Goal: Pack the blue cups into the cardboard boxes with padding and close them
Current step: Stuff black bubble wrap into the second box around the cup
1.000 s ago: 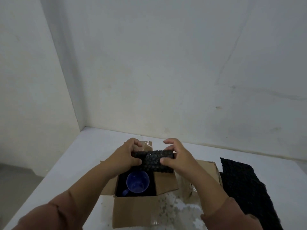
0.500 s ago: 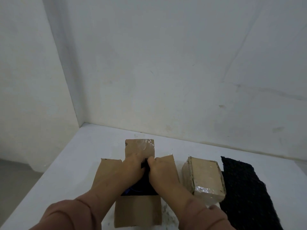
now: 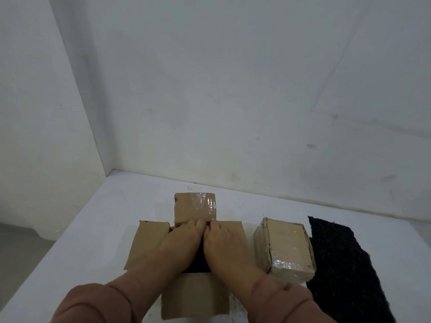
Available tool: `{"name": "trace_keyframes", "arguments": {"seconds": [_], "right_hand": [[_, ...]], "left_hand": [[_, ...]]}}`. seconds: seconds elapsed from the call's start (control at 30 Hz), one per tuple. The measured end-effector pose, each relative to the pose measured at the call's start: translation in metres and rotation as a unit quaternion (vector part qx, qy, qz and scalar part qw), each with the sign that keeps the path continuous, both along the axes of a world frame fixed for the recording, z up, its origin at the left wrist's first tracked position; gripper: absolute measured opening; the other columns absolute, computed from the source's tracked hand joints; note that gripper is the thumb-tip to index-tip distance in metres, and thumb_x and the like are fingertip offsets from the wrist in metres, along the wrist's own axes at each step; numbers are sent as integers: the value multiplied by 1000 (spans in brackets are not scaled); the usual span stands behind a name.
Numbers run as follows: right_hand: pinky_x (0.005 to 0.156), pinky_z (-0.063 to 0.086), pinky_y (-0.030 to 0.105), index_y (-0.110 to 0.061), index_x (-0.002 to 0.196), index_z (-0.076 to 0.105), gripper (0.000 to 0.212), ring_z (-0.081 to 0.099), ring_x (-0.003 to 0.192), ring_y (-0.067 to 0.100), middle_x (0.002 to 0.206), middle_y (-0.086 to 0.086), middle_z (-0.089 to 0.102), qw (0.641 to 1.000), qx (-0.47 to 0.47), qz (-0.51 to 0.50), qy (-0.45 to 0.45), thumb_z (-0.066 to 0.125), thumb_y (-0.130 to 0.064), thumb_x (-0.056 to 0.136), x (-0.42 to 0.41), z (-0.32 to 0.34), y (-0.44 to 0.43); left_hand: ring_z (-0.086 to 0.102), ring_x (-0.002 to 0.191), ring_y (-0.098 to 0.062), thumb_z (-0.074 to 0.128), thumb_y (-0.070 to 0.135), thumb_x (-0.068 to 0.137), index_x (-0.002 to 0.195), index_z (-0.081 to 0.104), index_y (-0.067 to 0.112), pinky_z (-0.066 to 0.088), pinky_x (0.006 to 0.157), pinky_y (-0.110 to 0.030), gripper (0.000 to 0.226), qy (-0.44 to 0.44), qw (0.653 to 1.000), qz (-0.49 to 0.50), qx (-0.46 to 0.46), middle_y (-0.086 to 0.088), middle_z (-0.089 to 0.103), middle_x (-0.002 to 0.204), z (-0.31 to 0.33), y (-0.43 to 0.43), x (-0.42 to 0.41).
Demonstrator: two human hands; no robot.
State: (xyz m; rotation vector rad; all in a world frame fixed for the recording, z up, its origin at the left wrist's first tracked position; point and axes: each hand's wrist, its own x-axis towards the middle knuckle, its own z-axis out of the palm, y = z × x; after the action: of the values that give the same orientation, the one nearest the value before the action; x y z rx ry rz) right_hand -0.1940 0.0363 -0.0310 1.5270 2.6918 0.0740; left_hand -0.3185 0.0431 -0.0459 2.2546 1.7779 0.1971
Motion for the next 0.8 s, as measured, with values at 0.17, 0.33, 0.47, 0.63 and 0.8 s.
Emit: {"name": "trace_keyframes", "arguments": {"seconds": [0.17, 0.33, 0.47, 0.63, 0.8], "right_hand": [[54, 52, 34, -7, 92, 65, 25, 60, 62, 21, 87, 11, 63, 1000, -20, -24, 2, 69, -8, 67, -5, -8, 9], [42, 48, 32, -8, 79, 65, 23, 53, 49, 18, 79, 10, 61, 1000, -15, -19, 4, 70, -9, 57, -4, -25, 17], [60, 54, 41, -1, 102, 59, 23, 62, 70, 29, 93, 16, 61, 998, -19, -31, 56, 54, -2, 79, -4, -18, 20], [46, 53, 31, -8, 89, 64, 30, 62, 55, 23, 75, 10, 66, 997, -36, -28, 69, 74, -4, 62, -6, -22, 20], [57, 52, 32, -5, 93, 67, 34, 63, 66, 23, 88, 14, 66, 999, -27, -21, -29, 73, -10, 60, -5, -26, 21]], "left_hand": [[63, 104, -20, 51, 16, 90, 126, 41, 17, 53, 84, -34, 37, 8, 1000, 24, -14, -3, 53, 127, -4, 6, -2], [64, 97, -21, 50, 14, 88, 121, 44, 20, 55, 80, -35, 34, -5, 1000, 23, -10, -5, 59, 116, -7, 11, -2], [64, 98, -18, 49, 15, 89, 124, 43, 19, 54, 82, -33, 36, -15, 999, 39, -20, -3, 61, 115, -8, 12, 2], [64, 102, -18, 50, 16, 90, 128, 41, 17, 53, 83, -31, 39, -14, 998, 54, -19, -2, 60, 119, -8, 11, 1], [62, 101, -19, 48, 17, 89, 123, 44, 21, 52, 84, -35, 35, -29, 999, 36, -12, -2, 59, 117, -7, 12, 1]]}}
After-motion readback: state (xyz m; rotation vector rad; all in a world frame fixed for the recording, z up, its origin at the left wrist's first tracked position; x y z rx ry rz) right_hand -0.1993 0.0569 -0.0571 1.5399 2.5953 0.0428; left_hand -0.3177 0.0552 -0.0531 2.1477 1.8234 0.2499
